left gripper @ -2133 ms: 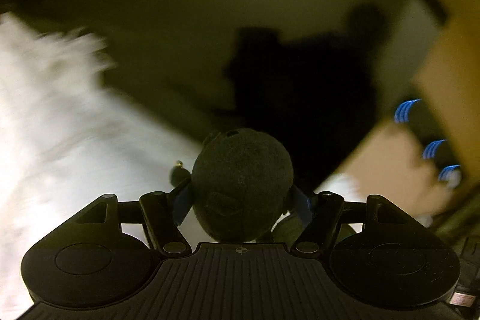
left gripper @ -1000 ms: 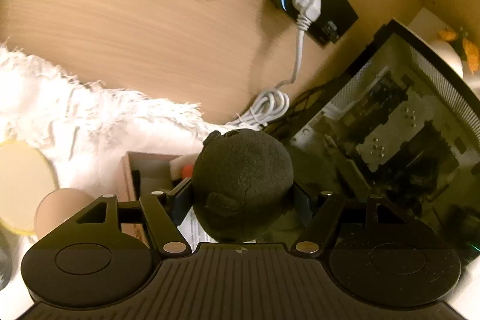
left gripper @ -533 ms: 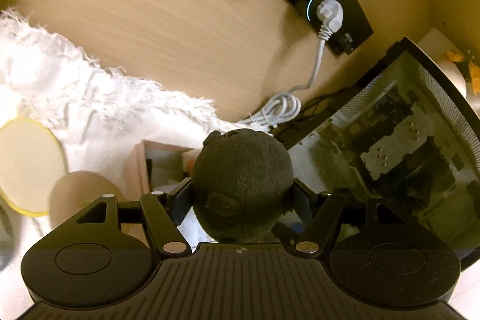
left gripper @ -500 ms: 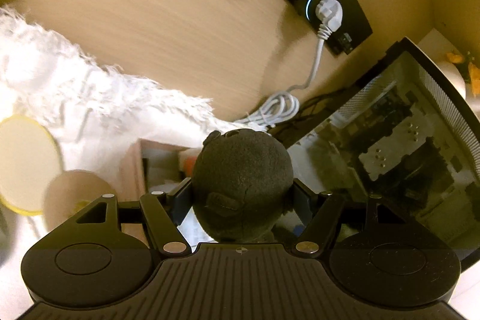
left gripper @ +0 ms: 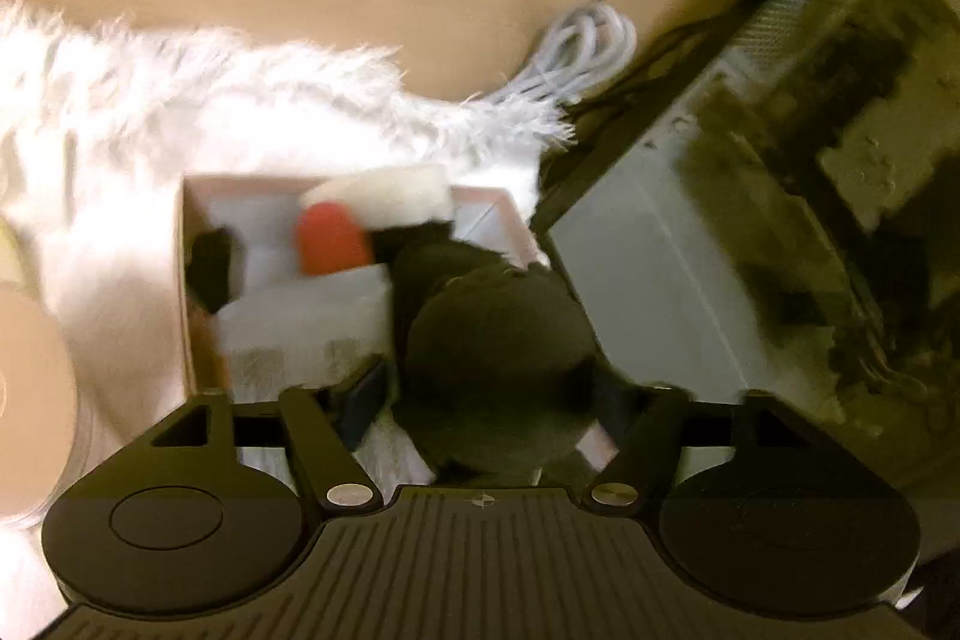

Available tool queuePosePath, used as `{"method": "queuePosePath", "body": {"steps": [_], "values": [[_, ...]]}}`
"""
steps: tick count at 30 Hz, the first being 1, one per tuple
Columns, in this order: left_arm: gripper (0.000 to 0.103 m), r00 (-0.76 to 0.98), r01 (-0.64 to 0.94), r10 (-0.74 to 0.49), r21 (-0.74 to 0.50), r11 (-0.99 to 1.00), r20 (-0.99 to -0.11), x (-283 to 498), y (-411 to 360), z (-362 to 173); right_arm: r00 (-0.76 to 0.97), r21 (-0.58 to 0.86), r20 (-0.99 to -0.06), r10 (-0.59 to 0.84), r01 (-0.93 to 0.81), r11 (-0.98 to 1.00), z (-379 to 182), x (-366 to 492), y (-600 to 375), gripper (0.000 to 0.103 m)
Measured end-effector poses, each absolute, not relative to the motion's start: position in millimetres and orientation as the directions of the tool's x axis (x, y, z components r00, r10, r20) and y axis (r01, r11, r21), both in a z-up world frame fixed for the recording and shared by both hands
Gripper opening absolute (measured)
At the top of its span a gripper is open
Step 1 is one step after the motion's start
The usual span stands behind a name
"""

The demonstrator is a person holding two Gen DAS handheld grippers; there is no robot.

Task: Organize soft objects
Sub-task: 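Carry the round plush and flat black plush into the pink box and open both tools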

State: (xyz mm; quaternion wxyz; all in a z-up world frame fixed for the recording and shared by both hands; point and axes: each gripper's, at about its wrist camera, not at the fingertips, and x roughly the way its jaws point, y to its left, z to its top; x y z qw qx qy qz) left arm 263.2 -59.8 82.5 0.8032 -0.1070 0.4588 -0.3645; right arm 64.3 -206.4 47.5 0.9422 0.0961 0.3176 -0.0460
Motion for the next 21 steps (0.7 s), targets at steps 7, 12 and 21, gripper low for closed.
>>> {"method": "queuePosePath", "body": {"steps": [7, 12, 21], "values": [[0.076, 0.402, 0.522, -0.650, -0.422, 0.741, -0.645, 247, -48, 98, 0.785, 0.165, -0.619, 0.001, 0.128, 0.978, 43, 63, -204, 0.063], [0.076, 0.458, 0.522, -0.690, -0.459, 0.719, -0.561, 220, -3, 118, 0.790, 0.155, -0.613, 0.021, 0.095, 0.983, 47, 62, -192, 0.065], [0.076, 0.608, 0.351, -0.492, -0.345, 0.870, -0.622, 190, 109, 122, 0.760, 0.117, -0.648, 0.041, 0.046, 0.992, 45, 64, -156, 0.068]]}}
